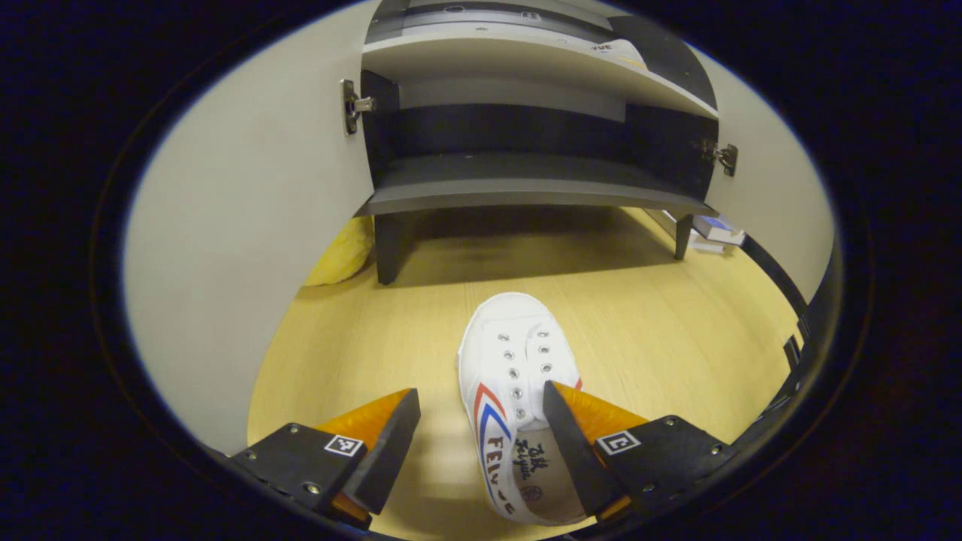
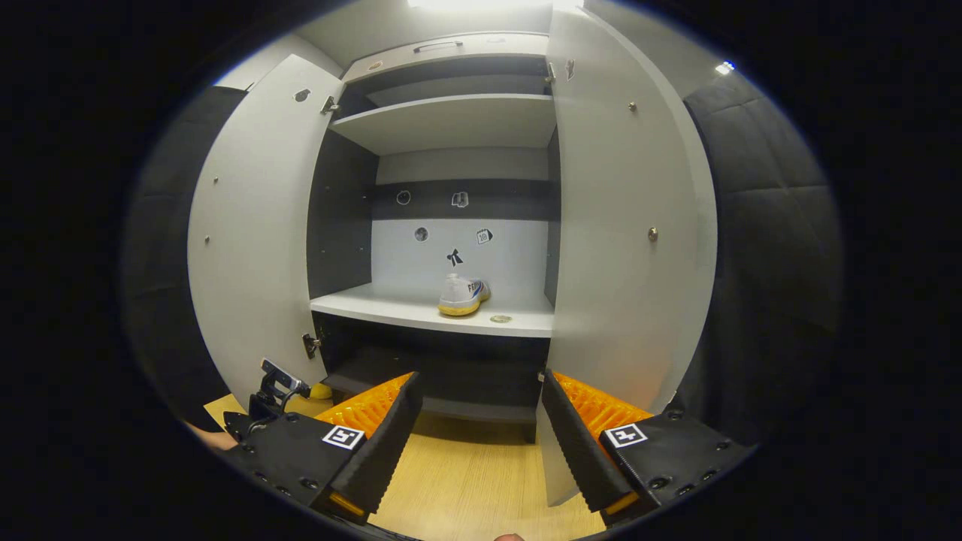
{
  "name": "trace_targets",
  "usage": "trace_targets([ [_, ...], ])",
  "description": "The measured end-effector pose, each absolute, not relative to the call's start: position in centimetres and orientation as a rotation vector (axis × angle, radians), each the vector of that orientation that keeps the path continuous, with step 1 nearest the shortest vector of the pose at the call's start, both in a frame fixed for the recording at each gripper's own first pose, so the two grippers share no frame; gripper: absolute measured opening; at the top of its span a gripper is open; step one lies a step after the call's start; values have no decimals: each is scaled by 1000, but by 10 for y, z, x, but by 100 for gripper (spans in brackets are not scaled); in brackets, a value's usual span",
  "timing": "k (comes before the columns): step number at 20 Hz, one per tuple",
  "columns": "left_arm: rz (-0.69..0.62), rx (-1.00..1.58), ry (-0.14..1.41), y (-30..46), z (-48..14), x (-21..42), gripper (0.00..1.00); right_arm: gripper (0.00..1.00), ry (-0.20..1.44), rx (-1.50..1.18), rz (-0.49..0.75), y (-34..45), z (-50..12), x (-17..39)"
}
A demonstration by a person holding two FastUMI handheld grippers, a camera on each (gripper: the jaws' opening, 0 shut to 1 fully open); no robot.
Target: Grab one shoe with the right hand and put it into the shoe cabinet, grab the other shoe with the left hand and put it into the shoe cabinet; then close the right door with the right hand and the left door with the left hand.
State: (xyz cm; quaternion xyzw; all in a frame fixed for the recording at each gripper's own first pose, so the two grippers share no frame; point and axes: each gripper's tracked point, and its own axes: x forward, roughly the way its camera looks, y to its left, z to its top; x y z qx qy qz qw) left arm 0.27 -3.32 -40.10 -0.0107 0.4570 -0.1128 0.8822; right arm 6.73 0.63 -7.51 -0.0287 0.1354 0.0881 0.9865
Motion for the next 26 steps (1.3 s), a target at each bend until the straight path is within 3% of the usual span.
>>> trace_targets([
  [5,-234,13,972,-33,-419,-1,93,100,286,-60,176,14,-81,71],
  [9,-273,-6,971,-45,-420,-1,53,100,298,-57,165,13,-86,73],
  [13,-272,0,972,-44,-420,0,49,100,298,-47,151,8,-87,72],
  [15,-255,10,948,-39,-420,4,36,100,303,-41,147,7,-89,72],
  [16,-242,-2,947,-39,-423,4,15,100,308,-37,150,8,-90,71],
  [17,-223,12,929,-34,-417,4,14,100,313,-38,151,8,-91,71],
  [19,-199,-4,914,-39,-415,8,2,100,314,-47,159,9,-92,69],
  [26,-183,-62,844,-45,-373,26,2,100,300,-45,180,10,-86,62],
])
